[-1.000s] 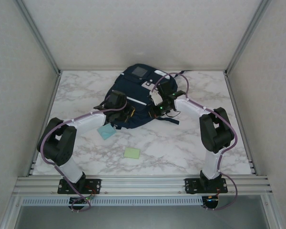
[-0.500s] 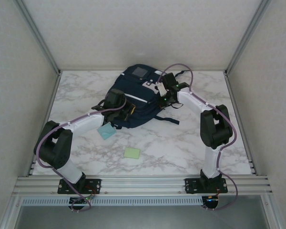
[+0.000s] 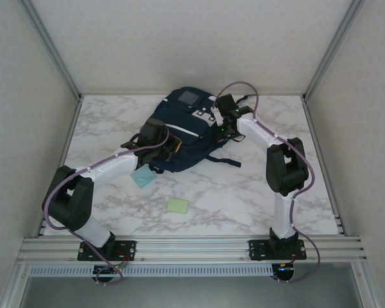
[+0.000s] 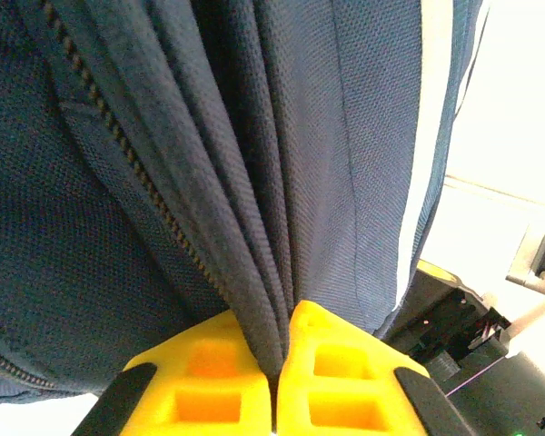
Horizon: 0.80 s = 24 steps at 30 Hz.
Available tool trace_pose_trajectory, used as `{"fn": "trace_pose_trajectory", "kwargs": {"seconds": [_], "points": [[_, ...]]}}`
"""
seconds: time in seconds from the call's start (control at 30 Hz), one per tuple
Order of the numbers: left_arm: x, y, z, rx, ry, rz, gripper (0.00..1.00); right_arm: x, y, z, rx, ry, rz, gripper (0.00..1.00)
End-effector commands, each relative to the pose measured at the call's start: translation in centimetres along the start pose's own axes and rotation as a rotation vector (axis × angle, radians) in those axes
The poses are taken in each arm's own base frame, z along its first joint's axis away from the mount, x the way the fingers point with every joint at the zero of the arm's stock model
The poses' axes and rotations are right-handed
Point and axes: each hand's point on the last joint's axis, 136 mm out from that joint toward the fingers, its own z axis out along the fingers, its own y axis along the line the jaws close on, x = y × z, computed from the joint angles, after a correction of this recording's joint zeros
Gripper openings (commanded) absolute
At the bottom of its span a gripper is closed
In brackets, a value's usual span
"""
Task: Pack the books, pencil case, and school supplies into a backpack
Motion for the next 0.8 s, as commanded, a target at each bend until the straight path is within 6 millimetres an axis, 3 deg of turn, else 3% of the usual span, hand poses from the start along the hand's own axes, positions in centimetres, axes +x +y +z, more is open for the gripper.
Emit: {"fn": "trace_pose_trajectory", "kwargs": {"seconds": [0.0, 0.13, 0.23, 0.27, 0.33, 0.4, 0.47, 0.53, 0.67, 0.73, 0.77], "points": [[-1.7, 0.4, -2.5, -0.024, -0.081, 0.020, 0.00, 1.8, -10.4, 0.0, 0.386, 0.094, 0.089, 0.00], [-1.7, 0.5, -2.7, -0.024, -0.082, 0.030, 0.00, 1.8, -11.0, -0.2, 0.378, 0.105, 0.126, 0.00], [-1.6, 0.1, -2.5, -0.016, -0.073, 0.043, 0.00, 1.3, -8.4, -0.8, 0.226, 0.055, 0.162, 0.00], [-1.6, -0.2, -2.4, -0.013, -0.069, 0.051, 0.00, 0.9, -7.1, -1.4, 0.153, 0.025, 0.178, 0.06], [-1.3, -0.7, -2.4, -0.006, -0.060, 0.071, 0.11, 0.2, -4.5, -3.1, 0.003, -0.039, 0.216, 0.26], [-1.3, -1.2, -2.5, 0.002, -0.058, 0.093, 0.32, -0.4, -2.0, -5.3, -0.144, -0.116, 0.253, 0.47], [-1.4, -1.4, -3.0, -0.002, -0.066, 0.112, 0.56, -0.8, -0.3, -7.0, -0.247, -0.169, 0.278, 0.57], [-1.5, -1.5, -3.7, -0.015, -0.080, 0.144, 0.65, -1.2, 0.7, -8.2, -0.308, -0.208, 0.303, 0.61], [-2.2, -0.9, -5.3, -0.063, -0.131, 0.225, 0.64, -1.6, 2.3, -8.4, -0.358, -0.223, 0.343, 0.67], [-2.9, -0.2, -6.0, -0.095, -0.166, 0.265, 0.56, -1.9, 3.3, -8.1, -0.384, -0.227, 0.366, 0.72], [-3.4, 0.2, -6.1, -0.107, -0.186, 0.283, 0.48, -2.1, 3.9, -7.8, -0.398, -0.233, 0.376, 0.74]]}}
